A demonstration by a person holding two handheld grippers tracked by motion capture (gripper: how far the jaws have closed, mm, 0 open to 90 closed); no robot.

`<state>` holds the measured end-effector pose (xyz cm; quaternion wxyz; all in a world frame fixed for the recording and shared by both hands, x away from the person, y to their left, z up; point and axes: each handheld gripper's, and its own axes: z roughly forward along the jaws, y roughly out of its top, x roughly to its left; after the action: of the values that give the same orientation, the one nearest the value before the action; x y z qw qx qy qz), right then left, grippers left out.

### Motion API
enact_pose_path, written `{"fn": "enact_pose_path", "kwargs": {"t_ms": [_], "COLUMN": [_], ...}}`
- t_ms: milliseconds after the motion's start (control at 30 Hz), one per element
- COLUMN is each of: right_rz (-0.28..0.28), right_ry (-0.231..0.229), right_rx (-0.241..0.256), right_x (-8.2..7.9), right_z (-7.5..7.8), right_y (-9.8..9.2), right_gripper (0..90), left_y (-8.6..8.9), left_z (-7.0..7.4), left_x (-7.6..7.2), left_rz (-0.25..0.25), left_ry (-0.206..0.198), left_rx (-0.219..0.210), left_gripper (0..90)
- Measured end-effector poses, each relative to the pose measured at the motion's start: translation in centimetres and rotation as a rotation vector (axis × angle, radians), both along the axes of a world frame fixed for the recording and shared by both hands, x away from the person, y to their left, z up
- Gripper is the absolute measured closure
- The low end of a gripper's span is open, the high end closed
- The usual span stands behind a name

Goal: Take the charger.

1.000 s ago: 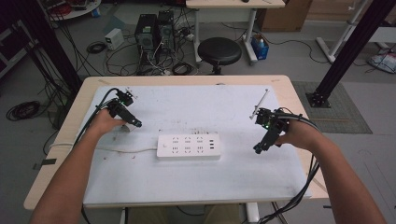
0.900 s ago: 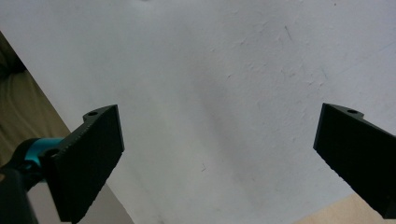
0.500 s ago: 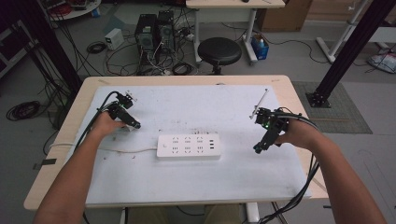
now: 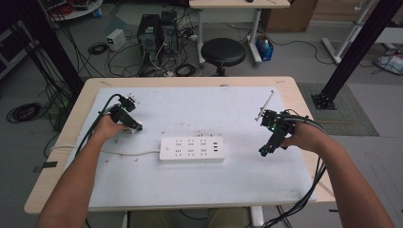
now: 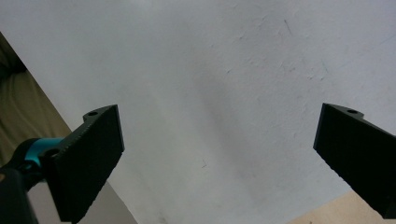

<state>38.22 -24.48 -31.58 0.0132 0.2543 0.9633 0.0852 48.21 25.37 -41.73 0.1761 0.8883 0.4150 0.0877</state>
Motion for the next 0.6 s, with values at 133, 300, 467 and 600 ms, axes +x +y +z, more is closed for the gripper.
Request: {"fn": "enact_pose_path", "kwargs": {"t_ms": [133, 300, 467, 600], "right_rz": [-0.002, -0.006, -0.011, -0.015], "right_ry": [-0.001, -0.001, -0.01, -0.018], "right_rx": [0.004, 0.007, 0.017, 0.028], "right_x": [0.0, 0.0, 0.0, -0.2], "right_z": [0.0, 0.0, 0.1, 0.0], "right_y": [0.1, 0.1, 0.1, 0.3], "right_gripper": [1.0, 1.0, 1.0, 1.0], "left_y": [-0.1, -0.1, -0.2, -0.7], "left_z": [0.4, 1.8, 4.0, 5.5], "left_x": [-0.3, -1.2, -2.7, -4.1], "left_rz": [-0.009, -0.027, -0.073, -0.11], "left_ry": [-0.002, -0.034, -0.074, -0.098], "left_rx": [0.0, -0.025, -0.064, -0.067], "left_gripper": [42.5, 42.5, 42.5, 42.5]}}
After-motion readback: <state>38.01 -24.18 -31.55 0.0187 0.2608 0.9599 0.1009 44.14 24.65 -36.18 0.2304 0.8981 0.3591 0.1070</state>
